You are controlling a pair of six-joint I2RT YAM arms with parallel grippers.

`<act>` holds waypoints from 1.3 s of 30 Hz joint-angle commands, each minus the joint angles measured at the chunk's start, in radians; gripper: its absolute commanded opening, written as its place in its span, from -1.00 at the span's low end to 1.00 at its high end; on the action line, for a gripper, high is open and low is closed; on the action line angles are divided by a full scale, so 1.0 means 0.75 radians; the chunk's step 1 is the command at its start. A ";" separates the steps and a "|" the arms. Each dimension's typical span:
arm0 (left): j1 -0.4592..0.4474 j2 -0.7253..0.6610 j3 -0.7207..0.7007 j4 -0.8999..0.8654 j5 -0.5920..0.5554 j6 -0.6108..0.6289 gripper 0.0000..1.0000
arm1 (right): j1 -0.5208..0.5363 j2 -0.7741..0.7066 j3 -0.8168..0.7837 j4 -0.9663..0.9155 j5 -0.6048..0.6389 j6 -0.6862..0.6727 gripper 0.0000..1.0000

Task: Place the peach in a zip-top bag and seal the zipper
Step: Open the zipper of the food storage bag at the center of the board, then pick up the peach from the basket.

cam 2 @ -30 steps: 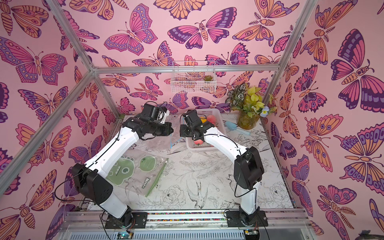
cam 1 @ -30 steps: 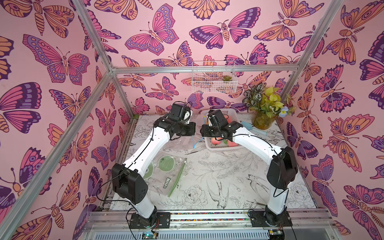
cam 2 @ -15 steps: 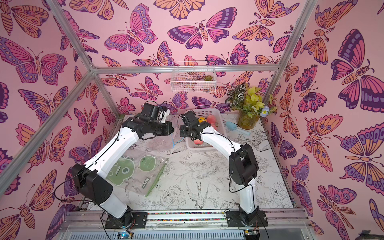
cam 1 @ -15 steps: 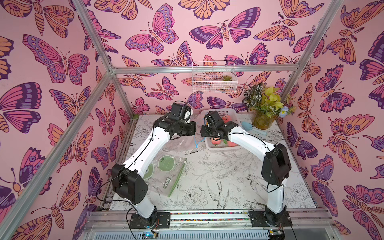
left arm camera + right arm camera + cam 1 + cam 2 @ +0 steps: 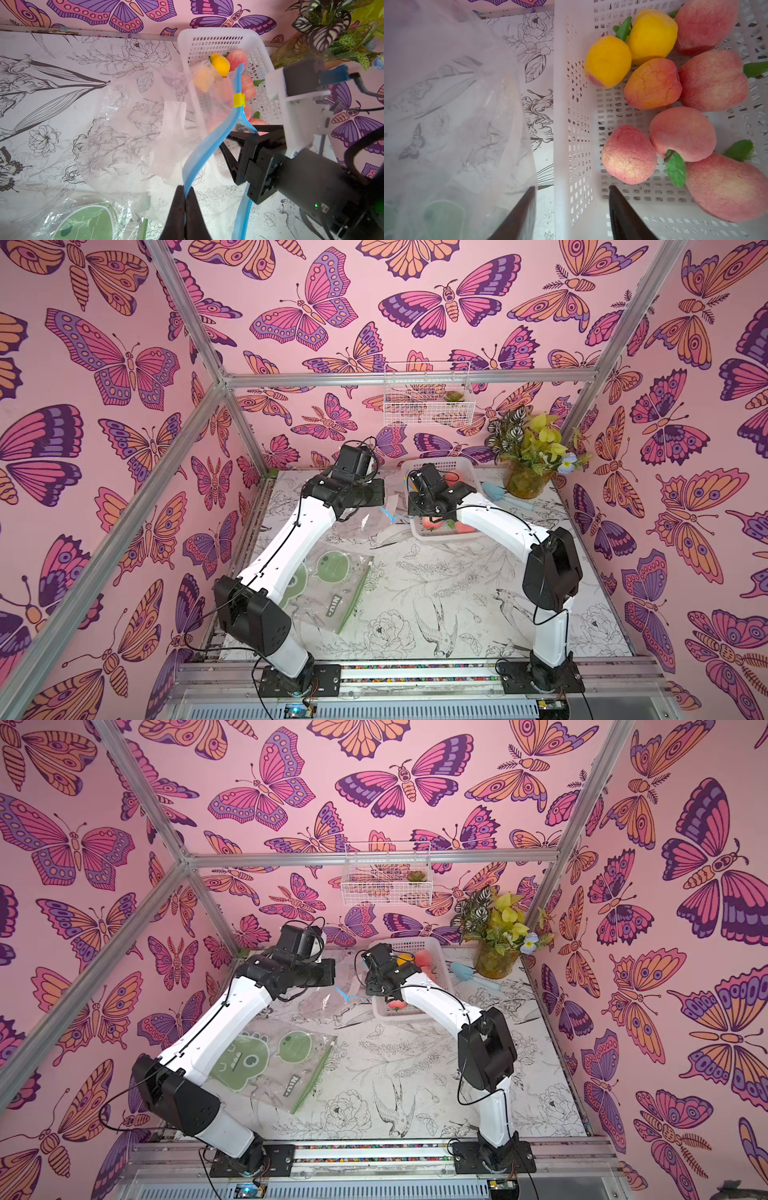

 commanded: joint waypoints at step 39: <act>-0.006 0.075 -0.039 -0.014 0.124 -0.011 -1.00 | -0.251 -0.180 -0.388 0.162 -0.302 -0.099 0.40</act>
